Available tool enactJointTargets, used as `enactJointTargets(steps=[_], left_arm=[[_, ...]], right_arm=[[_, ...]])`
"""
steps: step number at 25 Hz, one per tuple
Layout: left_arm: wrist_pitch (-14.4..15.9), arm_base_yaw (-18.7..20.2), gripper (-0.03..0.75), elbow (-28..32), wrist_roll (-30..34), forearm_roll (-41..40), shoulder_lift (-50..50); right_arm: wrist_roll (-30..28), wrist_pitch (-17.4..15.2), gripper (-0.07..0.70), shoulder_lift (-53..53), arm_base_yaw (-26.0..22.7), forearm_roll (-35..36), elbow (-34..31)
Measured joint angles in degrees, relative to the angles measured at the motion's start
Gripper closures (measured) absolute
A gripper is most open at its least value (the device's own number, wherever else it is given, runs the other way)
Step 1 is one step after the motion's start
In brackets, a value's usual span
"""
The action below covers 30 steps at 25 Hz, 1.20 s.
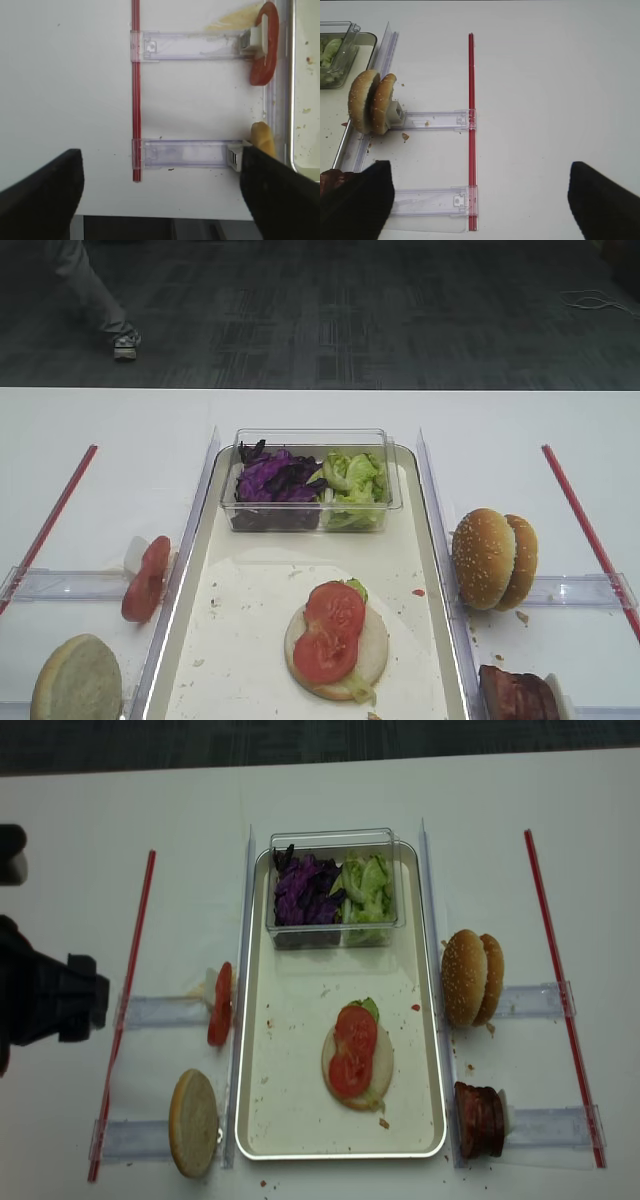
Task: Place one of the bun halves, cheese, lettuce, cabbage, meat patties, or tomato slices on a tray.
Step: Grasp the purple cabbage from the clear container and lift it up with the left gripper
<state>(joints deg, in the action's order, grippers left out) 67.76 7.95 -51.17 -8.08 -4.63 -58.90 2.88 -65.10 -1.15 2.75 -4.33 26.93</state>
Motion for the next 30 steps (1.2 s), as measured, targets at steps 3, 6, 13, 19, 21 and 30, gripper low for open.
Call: enactJointTargets(steps=[3,6,13,19,21,30], left_arm=[[1.3,0.0,0.132,-3.7,0.5,0.0,-5.2],[2.2,0.0,0.151,-7.5,0.6,0.0,-9.9],[2.9,0.0,0.160,-18.1,0.9,0.0,-19.6],[2.9,0.0,0.160,-28.8,2.3,3.1,-28.4],[2.9,0.0,0.160,-32.4,3.1,4.0,-31.3],[3.0,0.0,0.160,-43.0,4.9,6.1,-42.1]], right_arm=[[0.0,0.0,-0.061,0.0,0.0,0.0,0.0],[0.0,0.0,-0.061,0.0,0.0,0.0,0.0],[0.0,0.0,-0.061,0.0,0.0,0.0,0.0],[0.0,0.0,-0.061,0.0,0.0,0.0,0.0],[0.0,0.0,-0.061,0.0,0.0,0.0,0.0],[0.0,0.0,-0.061,0.0,0.0,0.0,0.0]])
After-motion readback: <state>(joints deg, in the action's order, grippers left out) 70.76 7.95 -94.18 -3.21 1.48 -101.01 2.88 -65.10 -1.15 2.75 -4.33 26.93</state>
